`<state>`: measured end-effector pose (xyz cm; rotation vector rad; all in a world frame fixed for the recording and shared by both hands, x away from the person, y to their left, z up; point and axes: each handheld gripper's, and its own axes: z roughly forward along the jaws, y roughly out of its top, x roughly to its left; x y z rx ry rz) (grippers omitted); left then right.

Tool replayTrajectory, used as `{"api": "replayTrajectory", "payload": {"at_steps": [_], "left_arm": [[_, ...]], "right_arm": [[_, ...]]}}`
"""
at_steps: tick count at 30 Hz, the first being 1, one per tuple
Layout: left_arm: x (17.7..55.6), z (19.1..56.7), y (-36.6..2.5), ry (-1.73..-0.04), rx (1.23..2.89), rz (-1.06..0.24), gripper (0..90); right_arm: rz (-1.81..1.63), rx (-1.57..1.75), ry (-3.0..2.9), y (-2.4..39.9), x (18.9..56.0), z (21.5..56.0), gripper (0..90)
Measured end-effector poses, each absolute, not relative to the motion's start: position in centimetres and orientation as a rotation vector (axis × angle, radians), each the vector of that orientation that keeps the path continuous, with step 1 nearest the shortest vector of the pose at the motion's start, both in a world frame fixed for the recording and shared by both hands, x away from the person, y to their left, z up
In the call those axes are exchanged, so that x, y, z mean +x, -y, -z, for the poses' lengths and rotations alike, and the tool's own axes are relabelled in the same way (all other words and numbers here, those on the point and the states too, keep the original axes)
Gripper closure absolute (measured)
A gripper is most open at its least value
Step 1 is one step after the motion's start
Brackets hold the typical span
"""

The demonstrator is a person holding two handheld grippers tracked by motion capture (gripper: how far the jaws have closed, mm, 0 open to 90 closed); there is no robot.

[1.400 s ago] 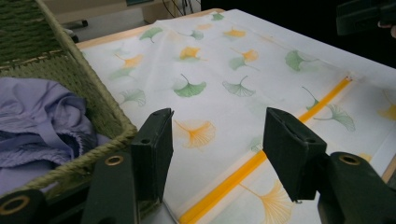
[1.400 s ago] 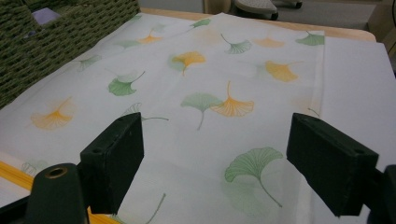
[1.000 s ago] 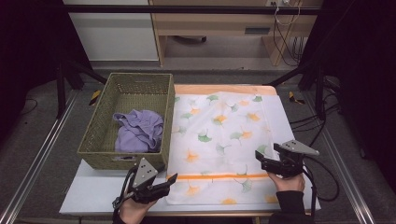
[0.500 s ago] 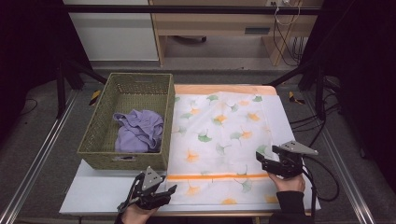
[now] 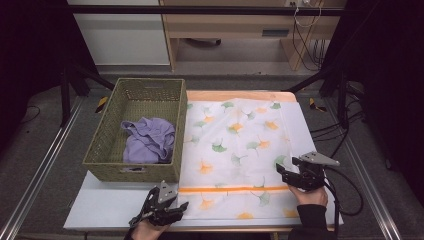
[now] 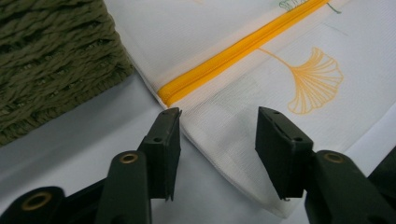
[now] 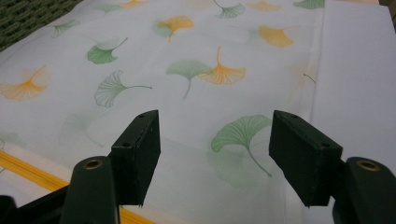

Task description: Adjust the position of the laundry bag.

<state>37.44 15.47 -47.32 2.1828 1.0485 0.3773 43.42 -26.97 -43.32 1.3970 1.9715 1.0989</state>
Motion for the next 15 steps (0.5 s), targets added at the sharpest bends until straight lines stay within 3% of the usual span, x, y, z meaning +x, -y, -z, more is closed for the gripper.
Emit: {"api": "replayTrajectory", "payload": {"at_steps": [4, 9, 15], "left_arm": [[37.3, 47.4, -15.3, -1.046, 2.2, -0.394, 56.8], [37.4, 47.4, -15.6, -1.07, 2.192, -0.417, 71.8], [37.4, 47.5, -15.7, -1.061, 2.184, -0.417, 83.5]], "right_arm": [[-1.065, 1.423, -1.972, 27.5, 43.6, 43.7, 38.1], [-0.967, 1.508, -1.973, 29.2, 43.9, 44.9, 47.3], [-0.898, 1.569, -1.994, 30.4, 44.4, 46.1, 56.9]]}}
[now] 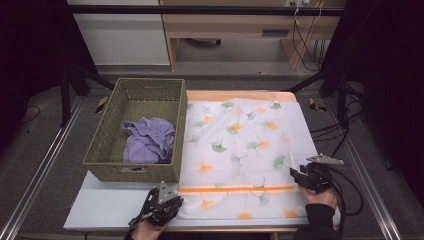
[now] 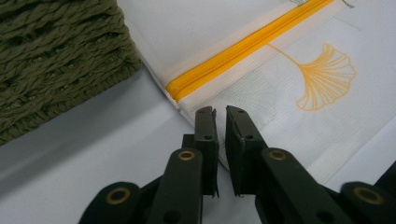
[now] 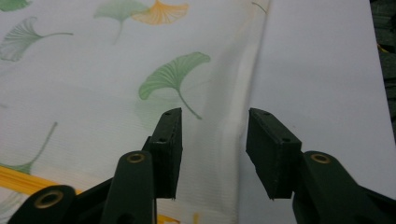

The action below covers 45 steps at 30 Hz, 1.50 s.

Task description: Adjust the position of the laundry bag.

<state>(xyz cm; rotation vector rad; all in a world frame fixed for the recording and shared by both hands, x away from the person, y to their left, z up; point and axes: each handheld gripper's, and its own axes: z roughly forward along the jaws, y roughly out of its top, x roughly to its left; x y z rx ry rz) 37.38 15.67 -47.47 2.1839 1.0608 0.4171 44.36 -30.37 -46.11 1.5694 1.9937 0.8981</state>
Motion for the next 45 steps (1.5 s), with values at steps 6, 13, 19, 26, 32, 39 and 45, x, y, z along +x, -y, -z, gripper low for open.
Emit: {"api": "replayTrajectory", "payload": {"at_steps": [6, 13, 19, 26, 32, 39, 45], "left_arm": [[37.4, 47.5, -15.7, -1.051, 2.182, -0.426, 86.8], [37.6, 47.5, -15.9, -1.052, 2.169, -0.441, 87.3], [37.8, 47.6, -15.9, -1.051, 2.162, -0.46, 87.1], [37.9, 47.6, -15.9, -1.057, 2.149, -0.468, 86.6], [37.7, 47.5, -15.9, -1.055, 2.138, -0.484, 77.5], [37.1, 46.3, -15.6, -0.984, 2.078, -0.456, 57.0], [37.0, 45.2, -14.6, -0.933, 2.047, -0.426, 42.2]], "right_arm": [[-0.86, 1.597, -2.008, 30.8, 44.6, 46.8, 63.2], [-0.821, 1.612, -2.05, 30.7, 44.8, 47.3, 77.4], [-0.842, 1.628, -2.05, 31.0, 45.1, 47.3, 88.5], [-0.857, 1.6, -2.033, 31.3, 45.6, 47.5, 87.7], [-0.87, 1.571, -2.013, 31.4, 45.3, 47.3, 79.7], [-0.974, 1.561, -1.965, 31.4, 44.3, 46.2, 64.7], [-1.031, 1.502, -1.937, 30.9, 43.4, 45.3, 49.0]]}}
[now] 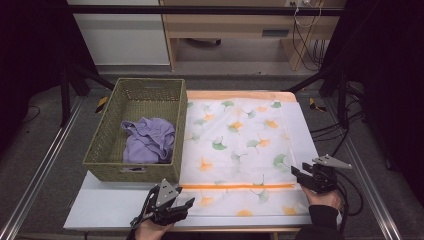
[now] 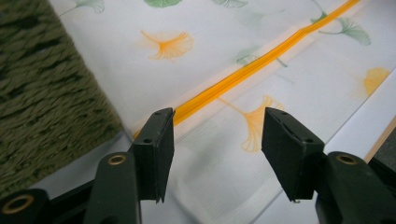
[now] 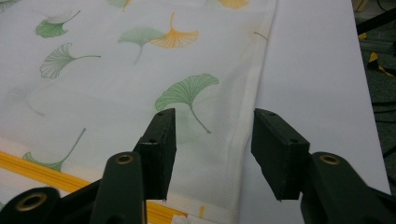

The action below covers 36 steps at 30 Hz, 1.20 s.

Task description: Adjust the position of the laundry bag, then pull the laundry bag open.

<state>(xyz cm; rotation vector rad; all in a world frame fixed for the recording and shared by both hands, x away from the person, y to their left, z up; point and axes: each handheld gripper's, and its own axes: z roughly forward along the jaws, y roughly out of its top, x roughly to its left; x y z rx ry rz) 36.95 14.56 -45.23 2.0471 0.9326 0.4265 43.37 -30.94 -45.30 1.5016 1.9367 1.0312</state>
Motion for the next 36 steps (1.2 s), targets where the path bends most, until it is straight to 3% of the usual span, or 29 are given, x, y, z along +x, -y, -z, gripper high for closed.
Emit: {"api": "replayTrajectory", "payload": {"at_steps": [9, 17, 23, 36], "left_arm": [[37.6, 43.9, -13.3, -0.893, 2.015, -0.438, 36.5], [38.2, 43.4, -10.8, -0.824, 2.02, -0.448, 34.1], [38.8, 43.5, -8.9, -0.793, 2.029, -0.44, 33.0], [39.5, 44.4, -5.8, -0.734, 2.043, -0.39, 41.8]], "right_arm": [[-1.07, 1.489, -1.929, 30.5, 42.6, 45.0, 44.3], [-1.069, 1.49, -1.904, 30.2, 42.0, 45.1, 32.1], [-1.055, 1.497, -1.892, 30.5, 41.8, 45.4, 29.0], [-1.059, 1.513, -1.896, 30.4, 41.5, 45.6, 29.1]]}}
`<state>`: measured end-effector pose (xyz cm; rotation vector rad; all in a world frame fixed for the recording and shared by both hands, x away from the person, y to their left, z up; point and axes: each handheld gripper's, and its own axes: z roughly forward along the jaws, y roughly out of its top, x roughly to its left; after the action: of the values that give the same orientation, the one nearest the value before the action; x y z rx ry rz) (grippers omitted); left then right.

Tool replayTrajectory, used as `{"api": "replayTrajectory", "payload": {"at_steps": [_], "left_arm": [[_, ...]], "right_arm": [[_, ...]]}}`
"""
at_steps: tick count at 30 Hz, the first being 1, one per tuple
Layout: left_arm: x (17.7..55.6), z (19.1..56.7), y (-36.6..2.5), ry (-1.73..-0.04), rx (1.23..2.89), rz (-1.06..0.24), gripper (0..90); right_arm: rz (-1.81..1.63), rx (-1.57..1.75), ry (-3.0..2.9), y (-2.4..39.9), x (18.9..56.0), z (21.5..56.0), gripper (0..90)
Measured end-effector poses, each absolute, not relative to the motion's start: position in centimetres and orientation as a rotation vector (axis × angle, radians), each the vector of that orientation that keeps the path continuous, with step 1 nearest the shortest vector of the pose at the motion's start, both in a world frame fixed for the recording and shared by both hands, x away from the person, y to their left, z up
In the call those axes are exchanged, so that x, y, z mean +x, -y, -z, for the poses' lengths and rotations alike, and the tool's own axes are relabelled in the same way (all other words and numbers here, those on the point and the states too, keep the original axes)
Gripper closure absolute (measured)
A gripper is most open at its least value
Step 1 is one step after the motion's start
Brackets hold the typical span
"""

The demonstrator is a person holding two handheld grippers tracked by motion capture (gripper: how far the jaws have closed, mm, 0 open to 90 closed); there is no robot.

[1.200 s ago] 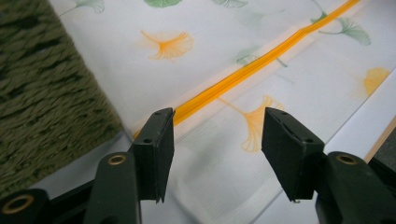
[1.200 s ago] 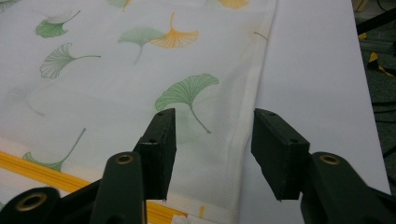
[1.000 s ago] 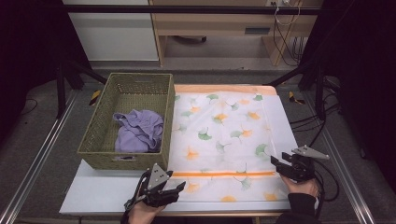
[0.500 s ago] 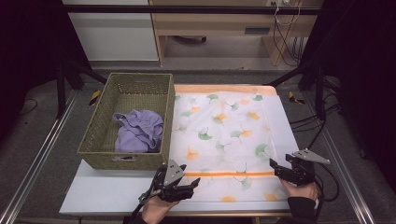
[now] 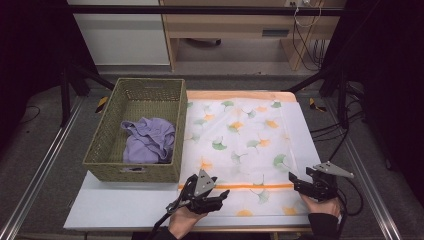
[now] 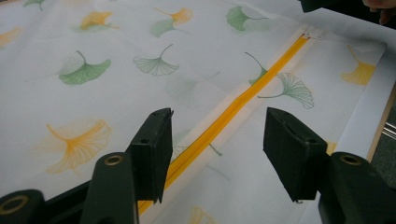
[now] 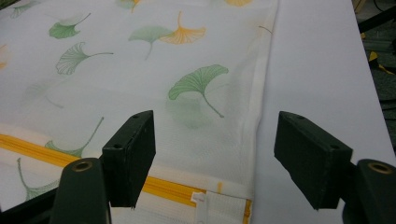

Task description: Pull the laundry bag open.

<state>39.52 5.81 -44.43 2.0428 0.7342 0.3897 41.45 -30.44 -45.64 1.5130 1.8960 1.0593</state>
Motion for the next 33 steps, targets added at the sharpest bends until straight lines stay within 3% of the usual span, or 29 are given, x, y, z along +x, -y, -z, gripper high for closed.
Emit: {"api": "replayTrajectory", "payload": {"at_steps": [5, 22, 33], "left_arm": [[39.7, 44.7, -4.9, -0.719, 2.047, -0.381, 45.9], [40.1, 46.3, -1.2, -0.65, 2.075, -0.333, 73.2], [40.2, 47.2, 0.7, -0.623, 2.126, -0.29, 88.4]], "right_arm": [[-1.069, 1.516, -1.898, 30.4, 41.3, 45.6, 29.2], [-1.069, 1.522, -1.923, 30.6, 40.9, 45.9, 35.6], [-1.047, 1.559, -1.942, 31.2, 40.7, 45.9, 51.6]]}}
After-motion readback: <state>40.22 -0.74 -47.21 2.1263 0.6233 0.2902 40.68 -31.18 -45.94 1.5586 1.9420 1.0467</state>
